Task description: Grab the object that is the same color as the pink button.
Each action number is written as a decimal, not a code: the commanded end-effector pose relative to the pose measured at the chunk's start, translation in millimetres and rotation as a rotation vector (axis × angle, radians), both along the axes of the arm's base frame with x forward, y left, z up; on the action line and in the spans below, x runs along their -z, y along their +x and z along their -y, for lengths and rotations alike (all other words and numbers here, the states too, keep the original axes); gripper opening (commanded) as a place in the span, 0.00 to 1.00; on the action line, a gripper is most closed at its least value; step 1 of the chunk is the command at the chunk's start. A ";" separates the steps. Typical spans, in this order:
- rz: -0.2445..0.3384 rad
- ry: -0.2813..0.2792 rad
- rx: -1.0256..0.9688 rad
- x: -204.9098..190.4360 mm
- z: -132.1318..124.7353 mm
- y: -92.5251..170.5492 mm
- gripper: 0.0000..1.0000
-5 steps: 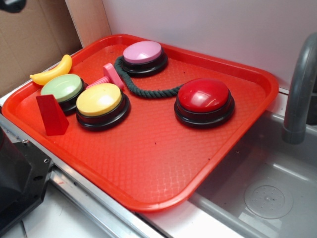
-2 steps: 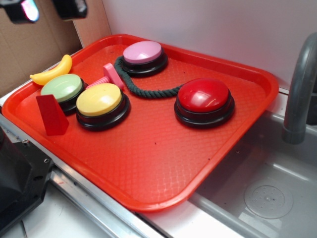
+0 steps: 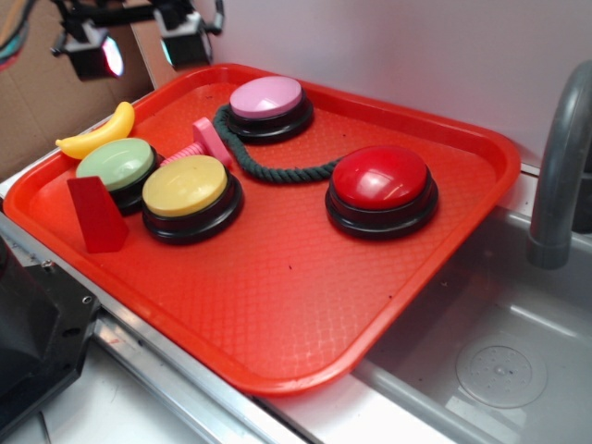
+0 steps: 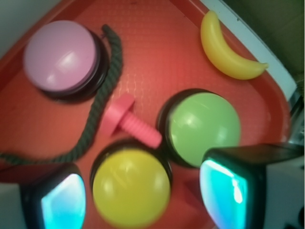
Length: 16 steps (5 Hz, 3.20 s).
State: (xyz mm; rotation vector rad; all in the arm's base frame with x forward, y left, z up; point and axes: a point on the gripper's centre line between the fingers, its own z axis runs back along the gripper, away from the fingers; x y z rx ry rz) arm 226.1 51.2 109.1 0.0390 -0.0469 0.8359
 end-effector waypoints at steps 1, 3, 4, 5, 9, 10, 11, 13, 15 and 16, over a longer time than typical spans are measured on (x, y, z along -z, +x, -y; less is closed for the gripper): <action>0.005 0.019 -0.016 38.5 -9.1 26.4 1.00; 0.013 0.021 0.034 60.9 -5.2 34.2 1.00; 0.022 0.035 0.034 62.6 -6.4 36.5 1.00; 0.035 0.039 0.046 63.8 -5.3 35.8 0.22; 0.071 0.043 0.058 54.1 -1.4 31.3 0.18; 0.121 0.017 0.082 24.5 -2.5 30.9 0.04; 0.121 0.003 0.142 -4.6 -0.9 27.6 0.00; 0.023 -0.026 0.484 -56.0 31.6 -9.1 0.00; 0.051 -0.054 0.616 -72.5 43.6 -48.2 0.00; 0.056 -0.073 0.561 -68.8 39.1 -49.0 0.00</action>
